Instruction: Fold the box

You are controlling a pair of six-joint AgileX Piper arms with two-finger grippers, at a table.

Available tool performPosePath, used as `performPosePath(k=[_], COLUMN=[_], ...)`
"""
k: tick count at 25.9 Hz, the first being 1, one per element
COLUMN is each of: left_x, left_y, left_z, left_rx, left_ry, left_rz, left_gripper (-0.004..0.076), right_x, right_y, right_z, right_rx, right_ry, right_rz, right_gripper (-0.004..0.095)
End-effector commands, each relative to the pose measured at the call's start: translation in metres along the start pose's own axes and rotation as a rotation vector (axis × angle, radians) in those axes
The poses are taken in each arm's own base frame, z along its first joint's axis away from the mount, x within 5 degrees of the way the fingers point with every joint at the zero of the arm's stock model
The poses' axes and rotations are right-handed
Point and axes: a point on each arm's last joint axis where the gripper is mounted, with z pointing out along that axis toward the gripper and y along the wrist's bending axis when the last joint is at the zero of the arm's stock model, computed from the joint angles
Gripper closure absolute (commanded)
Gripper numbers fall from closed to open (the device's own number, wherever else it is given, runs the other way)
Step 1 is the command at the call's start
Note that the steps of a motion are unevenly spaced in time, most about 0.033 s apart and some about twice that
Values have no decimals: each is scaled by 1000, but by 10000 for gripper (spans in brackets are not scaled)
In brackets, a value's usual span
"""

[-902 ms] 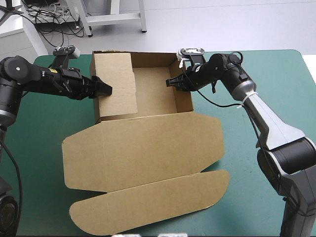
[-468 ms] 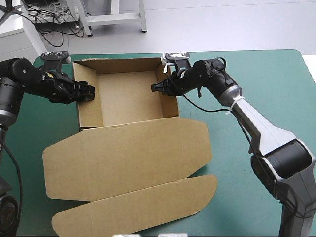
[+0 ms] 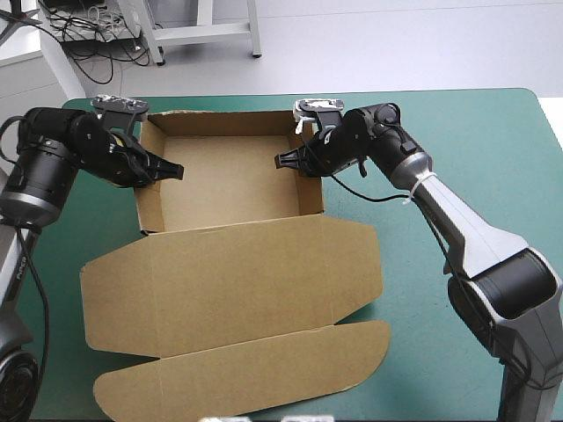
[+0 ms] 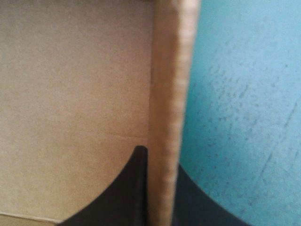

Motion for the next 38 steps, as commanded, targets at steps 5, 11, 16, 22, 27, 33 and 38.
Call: performPosePath(k=[5,11,16,22,27,33,38], left_x=[3,2,-3,-12,-13,-8,-5], left_y=[-25,-29,-33,-57,-72,-79,-80], left_z=[-24,-19,12,61,106,142,151], left_rx=[-50,-54,-56,-29,29,67,69], left_ry=[-65,-58,30,70,140,233,267], left_rz=[38,7,-4,37,25,-7,-12], left_gripper=[734,734,734,734,734,734,726], right_x=[-8,-2,1,8,29,53,55], right_y=[10,8,-9,-32,-37,-56,-61], right_z=[-36,-37,-54,-82,-59,-31,-26], right_rx=[6,17,74,348,317,402,445], right_ry=[-77,-12,40,66,184,281,315], right_rz=[-57,-54,-60,-105,-86,-60,-88], right_gripper=[920,923,923,923,923,923,909])
